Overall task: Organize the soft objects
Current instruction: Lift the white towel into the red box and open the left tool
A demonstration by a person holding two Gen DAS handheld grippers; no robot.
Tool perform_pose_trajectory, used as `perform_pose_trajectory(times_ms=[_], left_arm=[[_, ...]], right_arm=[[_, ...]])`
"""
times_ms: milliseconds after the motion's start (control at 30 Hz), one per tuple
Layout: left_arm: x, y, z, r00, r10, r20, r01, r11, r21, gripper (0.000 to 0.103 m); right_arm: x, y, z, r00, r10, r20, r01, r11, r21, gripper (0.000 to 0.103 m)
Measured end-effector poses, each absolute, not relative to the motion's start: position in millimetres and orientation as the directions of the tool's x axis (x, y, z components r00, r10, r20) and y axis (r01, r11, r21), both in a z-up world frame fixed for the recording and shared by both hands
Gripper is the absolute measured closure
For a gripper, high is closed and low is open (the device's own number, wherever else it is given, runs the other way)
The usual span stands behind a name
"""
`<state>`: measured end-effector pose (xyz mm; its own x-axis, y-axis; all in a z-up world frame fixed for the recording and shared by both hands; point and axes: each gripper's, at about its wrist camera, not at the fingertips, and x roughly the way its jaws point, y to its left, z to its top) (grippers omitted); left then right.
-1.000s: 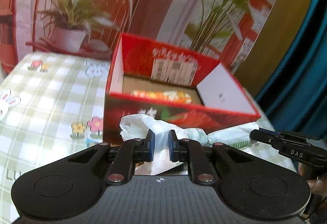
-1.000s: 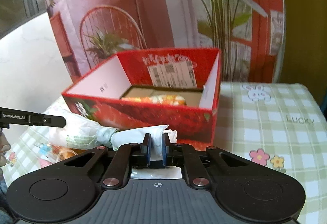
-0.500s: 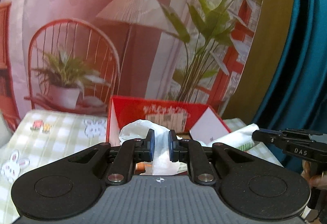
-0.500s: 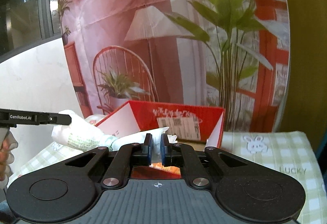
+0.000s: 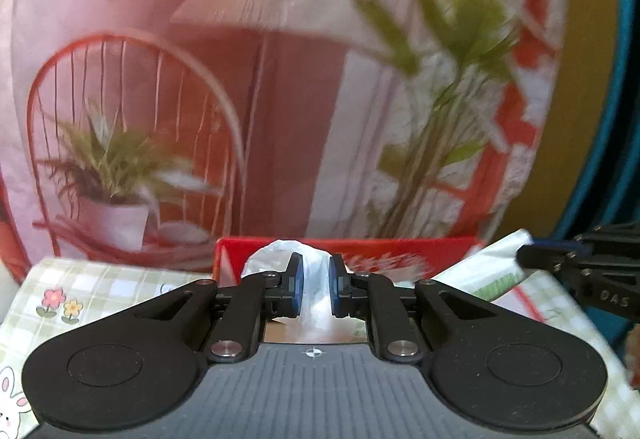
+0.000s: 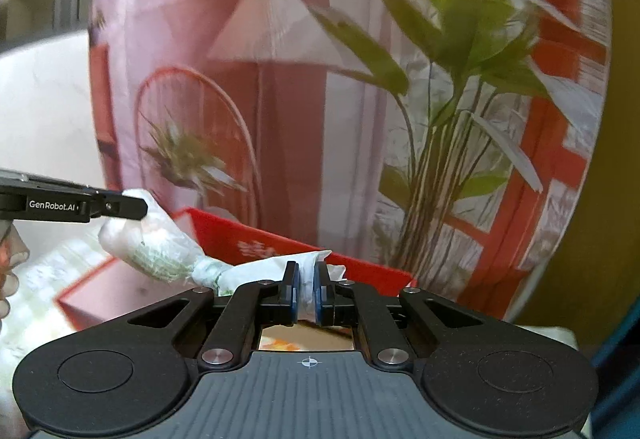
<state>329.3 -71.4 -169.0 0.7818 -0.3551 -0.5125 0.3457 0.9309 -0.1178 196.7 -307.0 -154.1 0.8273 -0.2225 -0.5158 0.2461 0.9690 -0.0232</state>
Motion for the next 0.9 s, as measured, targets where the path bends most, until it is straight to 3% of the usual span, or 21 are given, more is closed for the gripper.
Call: perform_pose_trajectory(times_ms=[133, 333, 400, 467, 633, 767, 833, 900], left_arm=[[354.2, -71.6, -188.5, 0.752, -0.316, -0.579, 0.296, 0.946, -0.132, 0.089], [365.6, -67.5, -199.9, 0.726, -0.305, -0.616, 0.292, 0.948, -0.126, 0.083], [363.9, -64.5, -200.8, 0.73, -0.302, -0.614, 0.293, 0.949, -0.119, 0.066], [361.7, -63.1, -200.7, 0.735, -0.295, -0.61, 0.292, 0.95, -0.107, 0.057], [353.5, -66.9, -198.0, 0.746, -0.288, -0.601, 0.312, 0.948, -0.067, 0.046], [347.3, -71.4, -195.1, 0.752, -0.273, -0.6, 0.318, 0.948, -0.033, 0.029], [342.5, -72.5, -192.1, 0.762, -0.264, -0.592, 0.313, 0.95, -0.02, 0.024], [337.5, -73.4, -188.2, 0.772, -0.252, -0.583, 0.306, 0.952, -0.008, 0.011]], right_arm=[[234.5, -311.9, -169.2, 0.781, -0.249, -0.572, 0.248, 0.965, -0.081, 0.096], [270.6, -322.0, -193.9, 0.719, -0.24, -0.653, 0.282, 0.958, -0.042, 0.097], [277.6, -323.3, -201.1, 0.702, -0.246, -0.668, 0.295, 0.955, -0.042, 0.097], [282.9, -324.1, -206.6, 0.686, -0.259, -0.68, 0.311, 0.949, -0.048, 0.097], [292.8, -322.2, -217.8, 0.638, -0.304, -0.707, 0.344, 0.935, -0.091, 0.098], [302.5, -315.4, -226.3, 0.593, -0.297, -0.748, 0.304, 0.943, -0.133, 0.098], [304.7, -314.7, -227.1, 0.582, -0.291, -0.759, 0.294, 0.946, -0.138, 0.095], [303.7, -316.2, -227.2, 0.573, -0.291, -0.766, 0.305, 0.944, -0.13, 0.082]])
